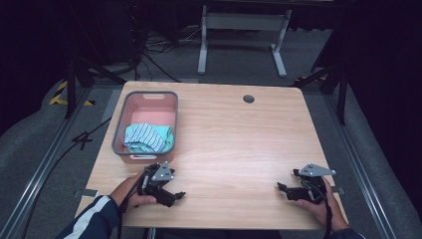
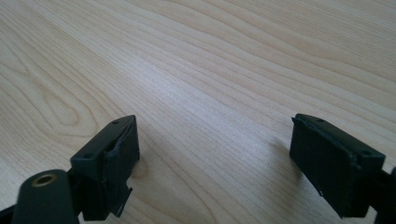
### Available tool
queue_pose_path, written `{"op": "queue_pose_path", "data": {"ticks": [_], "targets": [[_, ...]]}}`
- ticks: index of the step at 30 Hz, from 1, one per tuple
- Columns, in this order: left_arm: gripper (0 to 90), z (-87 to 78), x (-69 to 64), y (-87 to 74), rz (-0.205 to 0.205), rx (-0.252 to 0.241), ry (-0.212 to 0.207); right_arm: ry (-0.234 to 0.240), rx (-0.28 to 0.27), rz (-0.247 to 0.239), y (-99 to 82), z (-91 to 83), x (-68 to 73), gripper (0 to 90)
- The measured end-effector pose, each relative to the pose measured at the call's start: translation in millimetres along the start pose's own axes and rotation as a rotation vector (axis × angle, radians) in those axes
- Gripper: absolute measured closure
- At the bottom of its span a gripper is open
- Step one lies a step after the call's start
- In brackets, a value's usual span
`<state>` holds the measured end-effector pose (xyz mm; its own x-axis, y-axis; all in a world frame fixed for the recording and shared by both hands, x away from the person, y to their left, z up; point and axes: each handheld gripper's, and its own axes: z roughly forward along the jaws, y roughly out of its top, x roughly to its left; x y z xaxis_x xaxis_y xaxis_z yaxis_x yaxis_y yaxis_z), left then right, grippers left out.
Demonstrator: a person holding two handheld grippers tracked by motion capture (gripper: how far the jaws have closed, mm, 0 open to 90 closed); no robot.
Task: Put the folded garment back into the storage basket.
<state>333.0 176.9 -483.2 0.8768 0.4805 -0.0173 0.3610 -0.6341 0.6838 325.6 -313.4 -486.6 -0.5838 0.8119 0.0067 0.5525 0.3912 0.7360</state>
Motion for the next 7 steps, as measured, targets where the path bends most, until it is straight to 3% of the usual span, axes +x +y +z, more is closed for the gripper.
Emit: {"op": "queue_pose_path", "data": {"ticks": [7], "targets": [[10.4,0.8,0.4,0.6,-0.001,0.002,-0.002,0.003,0.0,-0.002,0.1,0.1,-0.3,16.6]]}}
